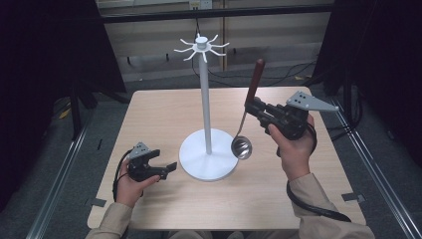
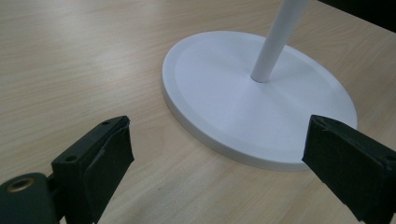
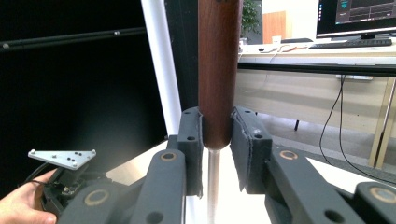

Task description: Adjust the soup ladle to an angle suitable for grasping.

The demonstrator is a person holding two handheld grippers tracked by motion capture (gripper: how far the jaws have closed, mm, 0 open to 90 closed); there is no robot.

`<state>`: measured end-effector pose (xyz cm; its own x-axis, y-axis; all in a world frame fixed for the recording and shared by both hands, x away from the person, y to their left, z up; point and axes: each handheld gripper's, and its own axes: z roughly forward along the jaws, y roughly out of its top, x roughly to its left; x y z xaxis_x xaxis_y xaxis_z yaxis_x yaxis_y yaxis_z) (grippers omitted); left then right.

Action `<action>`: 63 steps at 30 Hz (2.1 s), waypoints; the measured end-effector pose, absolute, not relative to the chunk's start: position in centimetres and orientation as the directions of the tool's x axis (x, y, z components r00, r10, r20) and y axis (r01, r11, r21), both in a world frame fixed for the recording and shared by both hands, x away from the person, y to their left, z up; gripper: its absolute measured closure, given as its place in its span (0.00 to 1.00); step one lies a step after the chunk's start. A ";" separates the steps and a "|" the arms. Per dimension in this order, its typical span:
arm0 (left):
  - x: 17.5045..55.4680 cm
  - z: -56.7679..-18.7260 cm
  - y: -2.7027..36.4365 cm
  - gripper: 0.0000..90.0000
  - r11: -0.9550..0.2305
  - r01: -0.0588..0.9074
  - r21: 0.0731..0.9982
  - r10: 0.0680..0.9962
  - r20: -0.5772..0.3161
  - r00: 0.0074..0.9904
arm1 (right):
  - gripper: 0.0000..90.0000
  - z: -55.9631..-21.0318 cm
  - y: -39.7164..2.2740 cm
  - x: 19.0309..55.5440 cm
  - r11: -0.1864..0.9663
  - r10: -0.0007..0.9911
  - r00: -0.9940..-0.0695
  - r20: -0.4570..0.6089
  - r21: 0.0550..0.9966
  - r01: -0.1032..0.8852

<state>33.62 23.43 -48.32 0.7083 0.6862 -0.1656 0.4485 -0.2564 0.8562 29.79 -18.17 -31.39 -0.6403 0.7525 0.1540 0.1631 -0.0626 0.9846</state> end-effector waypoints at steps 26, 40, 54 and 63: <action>33.7 -48.3 23.6 0.09 -0.253 0.447 0.858 0.687 -0.166 0.707 | 0.83 -29.2 -14.7 30.3 -0.015 0.727 -0.676 0.117 0.988 0.156; 33.7 -48.4 23.5 0.09 -0.244 0.452 0.858 0.685 -0.178 0.706 | 0.83 -28.1 -13.7 30.9 0.003 0.723 -0.682 0.111 0.986 0.164; 33.7 -48.4 23.6 0.09 -0.246 0.452 0.858 0.686 -0.176 0.706 | 0.83 -27.6 -13.0 31.4 0.003 0.716 -0.689 0.114 0.986 0.166; 33.7 -48.4 23.6 0.09 -0.247 0.452 0.857 0.689 -0.172 0.704 | 0.83 -27.6 -12.6 31.8 0.015 0.717 -0.688 0.113 0.984 0.177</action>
<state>33.68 23.61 -48.37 0.7037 0.6893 -0.1724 0.4521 -0.2472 0.8570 31.77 -12.57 -27.64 -0.6878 0.7170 0.1128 0.1774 0.0153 0.9840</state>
